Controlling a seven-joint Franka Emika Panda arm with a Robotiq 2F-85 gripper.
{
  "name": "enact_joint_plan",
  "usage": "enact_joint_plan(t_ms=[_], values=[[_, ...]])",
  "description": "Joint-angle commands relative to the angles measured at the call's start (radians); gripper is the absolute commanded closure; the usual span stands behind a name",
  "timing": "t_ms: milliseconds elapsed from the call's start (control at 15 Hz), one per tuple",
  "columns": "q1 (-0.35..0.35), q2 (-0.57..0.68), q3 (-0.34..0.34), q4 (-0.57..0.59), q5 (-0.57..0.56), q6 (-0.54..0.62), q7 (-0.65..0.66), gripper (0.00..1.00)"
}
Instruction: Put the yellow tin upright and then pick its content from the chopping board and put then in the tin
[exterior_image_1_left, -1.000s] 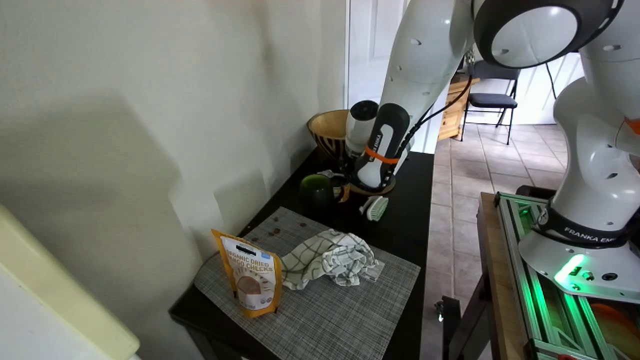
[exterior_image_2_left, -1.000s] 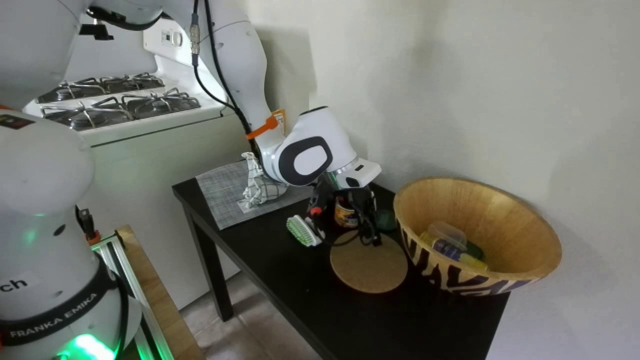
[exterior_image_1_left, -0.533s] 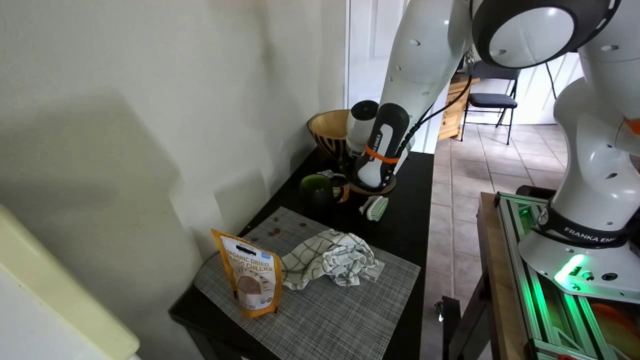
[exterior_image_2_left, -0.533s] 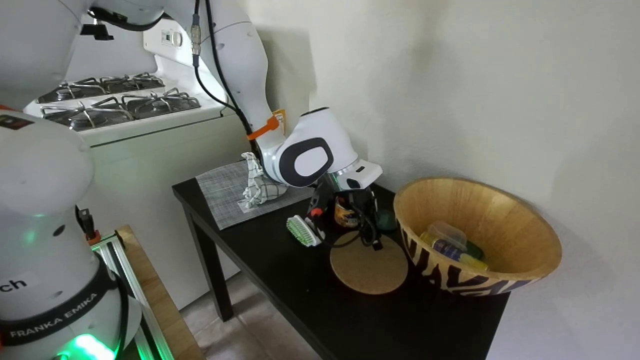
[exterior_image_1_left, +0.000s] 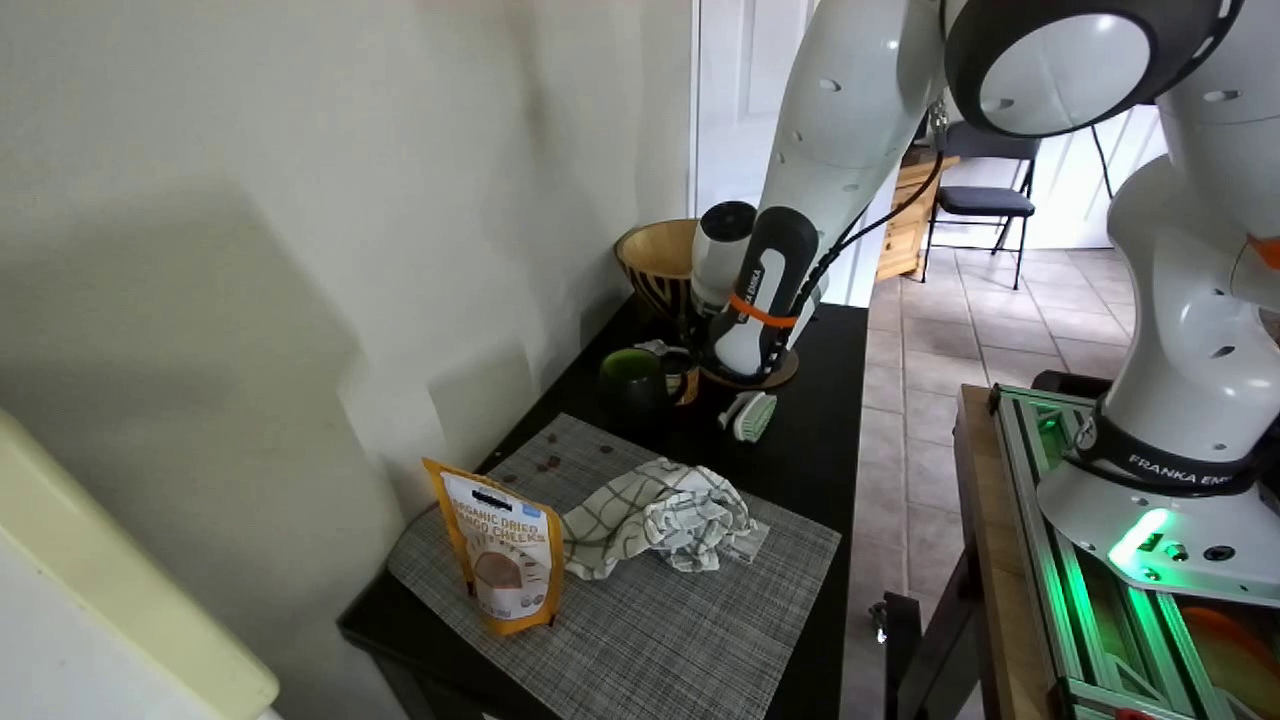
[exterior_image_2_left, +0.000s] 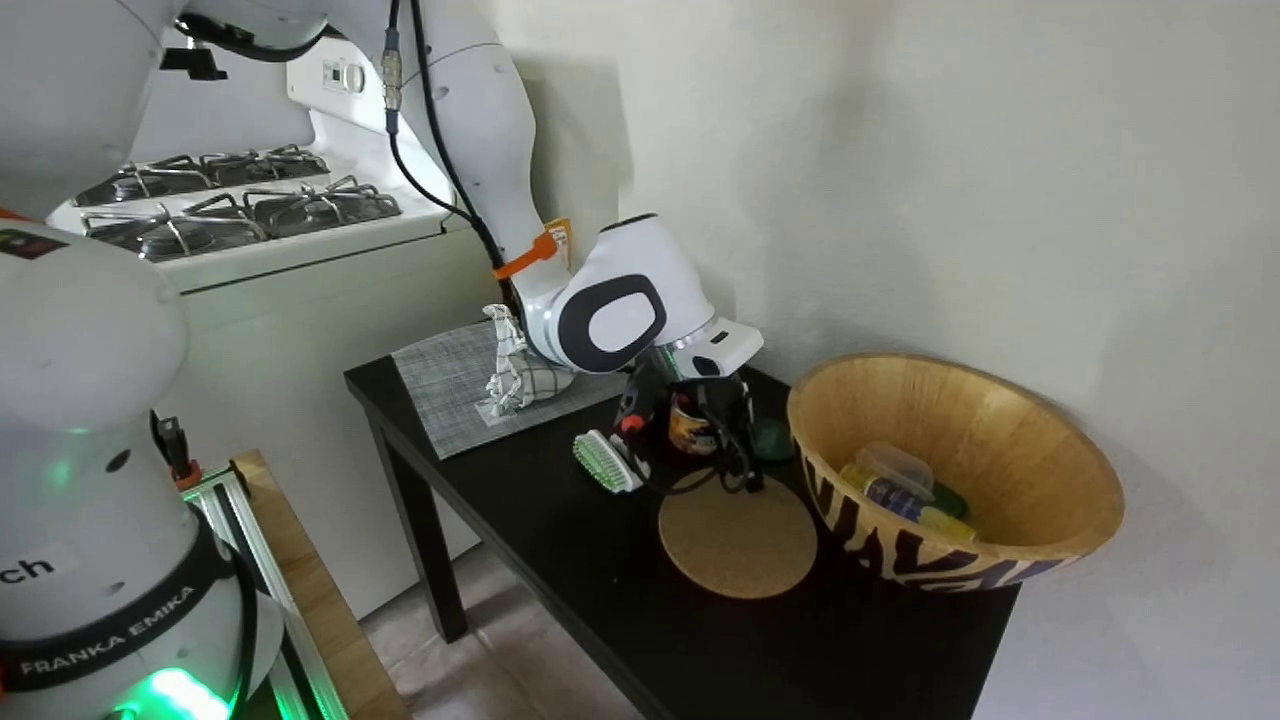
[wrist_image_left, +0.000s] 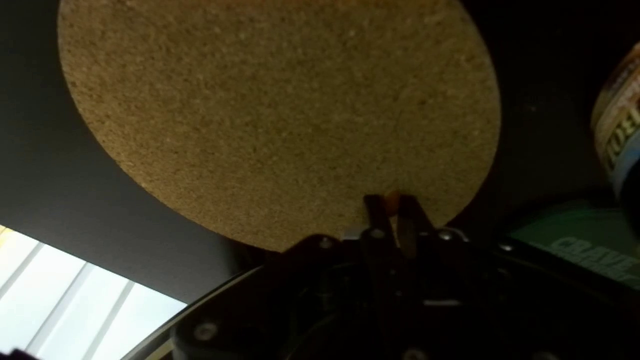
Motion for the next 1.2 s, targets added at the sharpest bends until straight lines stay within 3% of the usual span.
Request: enact_joint_plan(t_ms=[0, 667, 867, 1133], values=[[0.023, -0.042, -0.012, -0.034, 0.017, 0.013, -0.008, 0.97], [0.089, -0.290, -0.092, -0.150, -0.028, 0.004, -0.128, 0.97], [0.041, -0.434, -0.033, -0.183, -0.062, -0.014, -0.232, 0.97], [-0.012, -0.535, 0.059, -0.197, -0.059, -0.020, -0.308, 0.97]])
